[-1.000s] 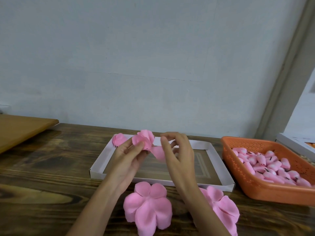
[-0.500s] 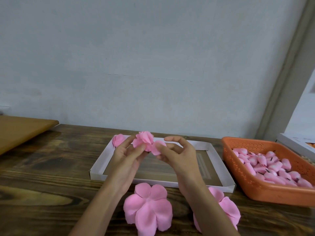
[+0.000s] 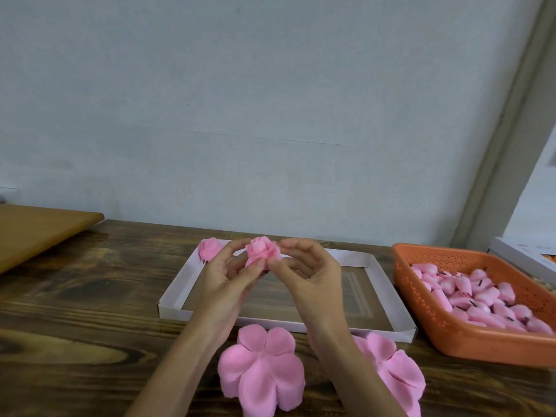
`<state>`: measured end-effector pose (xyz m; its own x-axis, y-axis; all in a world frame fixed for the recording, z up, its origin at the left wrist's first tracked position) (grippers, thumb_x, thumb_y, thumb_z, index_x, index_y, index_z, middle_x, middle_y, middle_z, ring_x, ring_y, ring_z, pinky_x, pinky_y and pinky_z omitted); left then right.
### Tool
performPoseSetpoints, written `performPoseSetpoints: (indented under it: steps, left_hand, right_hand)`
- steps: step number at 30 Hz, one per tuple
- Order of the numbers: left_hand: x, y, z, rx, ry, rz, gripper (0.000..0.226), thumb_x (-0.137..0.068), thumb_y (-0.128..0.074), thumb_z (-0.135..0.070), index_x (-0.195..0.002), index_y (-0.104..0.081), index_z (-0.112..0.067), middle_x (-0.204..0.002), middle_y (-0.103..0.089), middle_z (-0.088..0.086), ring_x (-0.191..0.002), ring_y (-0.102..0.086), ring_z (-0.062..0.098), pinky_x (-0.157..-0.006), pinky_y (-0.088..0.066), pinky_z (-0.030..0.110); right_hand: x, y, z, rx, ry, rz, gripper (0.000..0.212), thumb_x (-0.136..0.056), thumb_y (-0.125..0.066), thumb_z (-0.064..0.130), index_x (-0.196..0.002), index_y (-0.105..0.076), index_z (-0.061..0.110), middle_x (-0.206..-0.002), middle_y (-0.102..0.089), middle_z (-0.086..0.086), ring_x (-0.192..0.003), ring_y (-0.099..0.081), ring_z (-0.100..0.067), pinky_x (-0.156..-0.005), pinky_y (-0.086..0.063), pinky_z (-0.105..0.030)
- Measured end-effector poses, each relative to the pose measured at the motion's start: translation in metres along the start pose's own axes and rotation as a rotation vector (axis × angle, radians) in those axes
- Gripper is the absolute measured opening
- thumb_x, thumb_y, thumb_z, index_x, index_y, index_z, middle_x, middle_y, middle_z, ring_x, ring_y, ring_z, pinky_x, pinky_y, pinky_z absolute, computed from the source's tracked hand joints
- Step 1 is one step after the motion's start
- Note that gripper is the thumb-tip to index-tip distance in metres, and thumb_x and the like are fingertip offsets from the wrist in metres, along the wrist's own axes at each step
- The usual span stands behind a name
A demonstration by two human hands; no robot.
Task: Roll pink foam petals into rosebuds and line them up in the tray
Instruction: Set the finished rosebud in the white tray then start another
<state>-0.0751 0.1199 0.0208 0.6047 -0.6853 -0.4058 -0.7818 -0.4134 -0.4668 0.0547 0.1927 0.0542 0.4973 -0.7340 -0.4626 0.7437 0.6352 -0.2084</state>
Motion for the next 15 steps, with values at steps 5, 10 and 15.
performPoseSetpoints:
  steps: [5,10,15]
  left_hand:
    - [0.0021,-0.003,-0.0032,-0.076,-0.002,0.023,0.044,-0.084,-0.081,-0.026,-0.123,-0.067,-0.013,-0.116,-0.075,0.019,-0.115,-0.07,0.033,-0.096,-0.057,0.035]
    - [0.0034,-0.0033,-0.0033,-0.153,-0.005,0.042,0.042,-0.083,-0.082,-0.03,-0.121,-0.068,-0.019,-0.115,-0.076,0.017,-0.113,-0.071,0.033,-0.099,-0.056,0.039]
    - [0.0054,-0.0059,-0.0045,-0.238,-0.015,0.072,0.035,-0.085,-0.078,-0.022,-0.118,-0.067,-0.021,-0.115,-0.076,0.014,-0.111,-0.073,0.031,-0.096,-0.058,0.034]
  right_hand:
    - [0.0002,-0.0007,-0.003,0.039,0.078,0.014,0.008,-0.091,-0.075,-0.001,-0.097,-0.078,0.004,-0.094,-0.08,-0.004,-0.087,-0.077,-0.019,-0.074,-0.058,-0.022]
    - [-0.0006,0.0004,-0.0041,0.088,0.105,-0.01,0.011,-0.093,-0.071,-0.002,-0.096,-0.078,0.006,-0.091,-0.079,-0.004,-0.086,-0.076,-0.02,-0.074,-0.06,-0.025]
    - [0.0006,0.0014,-0.0073,0.1,0.082,-0.083,0.01,-0.093,-0.074,0.003,-0.096,-0.075,0.013,-0.089,-0.079,-0.001,-0.086,-0.076,-0.018,-0.075,-0.06,-0.025]
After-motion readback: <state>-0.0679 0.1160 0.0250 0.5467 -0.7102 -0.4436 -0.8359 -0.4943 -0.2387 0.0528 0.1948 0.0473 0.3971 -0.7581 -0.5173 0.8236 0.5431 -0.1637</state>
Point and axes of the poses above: each hand's wrist, its own x-axis away from the middle knuckle, its own y-axis out of the back of the hand, z = x × y, the point moved 2 cm from there along -x, towards the middle knuckle
